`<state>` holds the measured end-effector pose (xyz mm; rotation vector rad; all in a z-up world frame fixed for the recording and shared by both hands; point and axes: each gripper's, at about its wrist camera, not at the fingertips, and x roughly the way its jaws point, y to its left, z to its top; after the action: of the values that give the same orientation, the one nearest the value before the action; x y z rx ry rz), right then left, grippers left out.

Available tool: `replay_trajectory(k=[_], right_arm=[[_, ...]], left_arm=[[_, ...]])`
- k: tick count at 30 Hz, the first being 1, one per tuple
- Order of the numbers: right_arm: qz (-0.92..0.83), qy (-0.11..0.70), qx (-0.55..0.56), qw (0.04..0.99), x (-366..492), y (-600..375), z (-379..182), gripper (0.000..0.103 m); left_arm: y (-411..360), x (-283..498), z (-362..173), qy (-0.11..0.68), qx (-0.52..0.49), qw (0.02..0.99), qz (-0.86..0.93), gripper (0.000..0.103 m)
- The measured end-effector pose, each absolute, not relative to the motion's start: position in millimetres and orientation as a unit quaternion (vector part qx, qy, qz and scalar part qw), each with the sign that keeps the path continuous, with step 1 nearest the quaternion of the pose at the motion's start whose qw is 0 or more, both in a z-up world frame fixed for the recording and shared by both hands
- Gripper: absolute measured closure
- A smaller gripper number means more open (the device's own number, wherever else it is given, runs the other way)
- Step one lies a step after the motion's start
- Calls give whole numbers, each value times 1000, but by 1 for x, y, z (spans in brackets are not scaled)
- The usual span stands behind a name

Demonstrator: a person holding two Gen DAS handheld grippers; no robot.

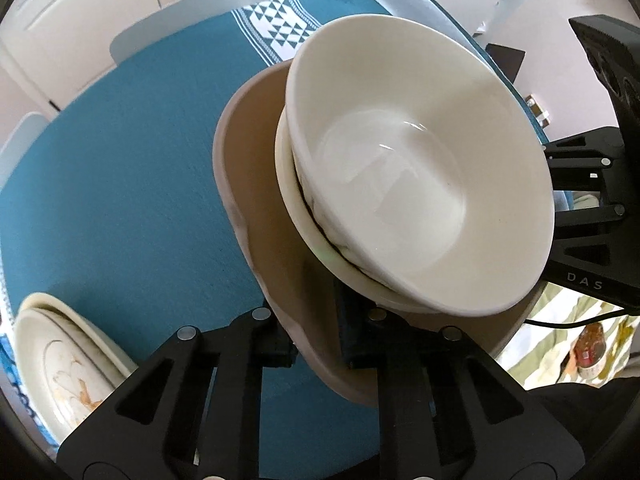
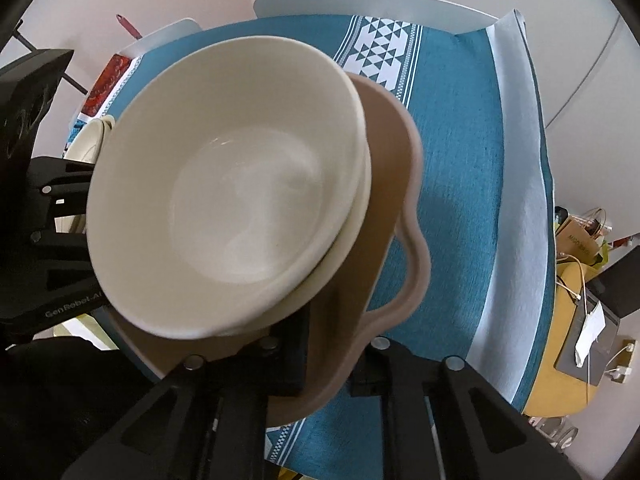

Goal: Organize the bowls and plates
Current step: 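Lower the basin onto the plate stack and open both grippers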

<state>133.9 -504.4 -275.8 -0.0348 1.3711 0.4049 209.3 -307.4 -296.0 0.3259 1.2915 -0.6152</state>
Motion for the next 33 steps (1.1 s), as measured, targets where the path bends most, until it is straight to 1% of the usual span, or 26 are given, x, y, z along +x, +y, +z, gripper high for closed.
replay_trajectory(k=[6, 13, 16, 21, 26, 28, 31, 33], right_arm=[[181, 608, -21, 773, 140, -496, -261, 90], [192, 574, -46, 795, 150, -473, -217, 90], [200, 559, -53, 803, 152, -449, -197, 90], [213, 546, -63, 808, 147, -397, -172, 90], [223, 543, -68, 807, 136, -347, -166, 90], [223, 547, -67, 804, 129, -317, -170, 90], [223, 555, -62, 799, 121, -286, -178, 90], [221, 561, -57, 795, 115, -269, -186, 90]], left_arm=[[-306, 205, -280, 573, 144, 759, -272, 91], [-269, 205, -234, 547, 126, 788, -252, 91], [-239, 196, -211, 533, 119, 803, -236, 91], [-180, 184, -191, 527, 100, 815, -219, 91], [-120, 172, -188, 532, 102, 813, -213, 91], [-115, 177, -191, 537, 104, 810, -212, 91], [-78, 166, -198, 547, 105, 803, -211, 91], [-69, 165, -209, 555, 108, 797, -213, 91]])
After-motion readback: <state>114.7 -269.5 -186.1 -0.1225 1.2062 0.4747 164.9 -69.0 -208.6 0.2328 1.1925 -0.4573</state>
